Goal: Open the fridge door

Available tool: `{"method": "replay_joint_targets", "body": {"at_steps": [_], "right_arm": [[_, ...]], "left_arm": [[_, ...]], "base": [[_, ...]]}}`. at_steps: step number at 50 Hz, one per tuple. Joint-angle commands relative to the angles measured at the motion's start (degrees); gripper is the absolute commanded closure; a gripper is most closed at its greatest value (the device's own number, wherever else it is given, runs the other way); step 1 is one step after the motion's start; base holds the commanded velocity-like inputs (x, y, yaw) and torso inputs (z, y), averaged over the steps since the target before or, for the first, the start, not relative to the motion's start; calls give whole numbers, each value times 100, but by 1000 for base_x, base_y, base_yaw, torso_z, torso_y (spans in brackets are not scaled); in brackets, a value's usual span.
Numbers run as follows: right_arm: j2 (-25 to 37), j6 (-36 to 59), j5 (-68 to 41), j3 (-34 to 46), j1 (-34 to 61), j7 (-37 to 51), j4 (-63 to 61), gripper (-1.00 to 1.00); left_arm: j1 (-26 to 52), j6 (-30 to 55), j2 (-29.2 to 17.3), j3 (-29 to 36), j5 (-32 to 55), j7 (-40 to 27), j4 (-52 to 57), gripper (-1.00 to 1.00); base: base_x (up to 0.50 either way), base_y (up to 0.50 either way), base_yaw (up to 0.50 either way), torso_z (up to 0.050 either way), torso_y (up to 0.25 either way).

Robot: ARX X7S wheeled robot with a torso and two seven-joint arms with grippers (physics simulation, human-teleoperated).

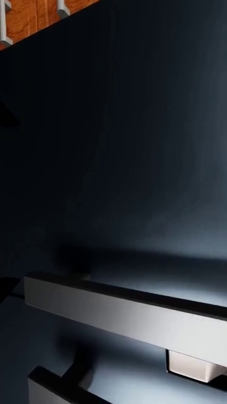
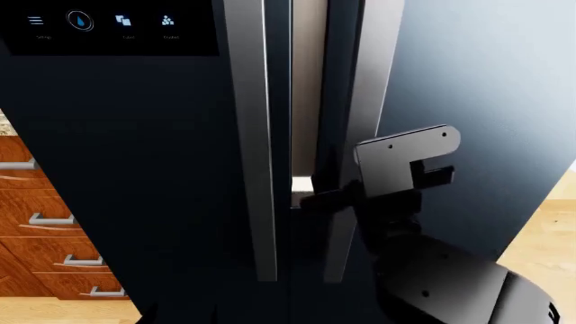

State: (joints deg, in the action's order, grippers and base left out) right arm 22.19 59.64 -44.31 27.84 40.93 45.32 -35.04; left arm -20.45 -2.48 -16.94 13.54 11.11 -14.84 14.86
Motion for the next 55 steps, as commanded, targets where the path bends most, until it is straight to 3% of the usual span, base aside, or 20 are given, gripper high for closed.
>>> {"method": "replay_joint_targets", "body": {"at_steps": [1,21,40,55], "right_arm": [[162,222,-145,-39,-219,184,-198,100],[525,765,-1036,-755,-1272,1162,-1544,100],[1267,120,-1144,-1699,-3024,1788,-2339,100],[2055,-1011,-1010,-2103,-4356,2114,-2449,100]], "left_arm": [[6,8,-23,23,26,-17,7,-100],[34,-51,-44,46,99,-24,-52,-100],[142,-10,-75,134,109,-5,-88,-100],[137,-28,-105,166,99,-37,-88,-100]], "base": [[0,0,0,0,0],[-1,0,-1,0,0],[0,0,-4,-1,0],[0,-2,-7,-3,0]]}}
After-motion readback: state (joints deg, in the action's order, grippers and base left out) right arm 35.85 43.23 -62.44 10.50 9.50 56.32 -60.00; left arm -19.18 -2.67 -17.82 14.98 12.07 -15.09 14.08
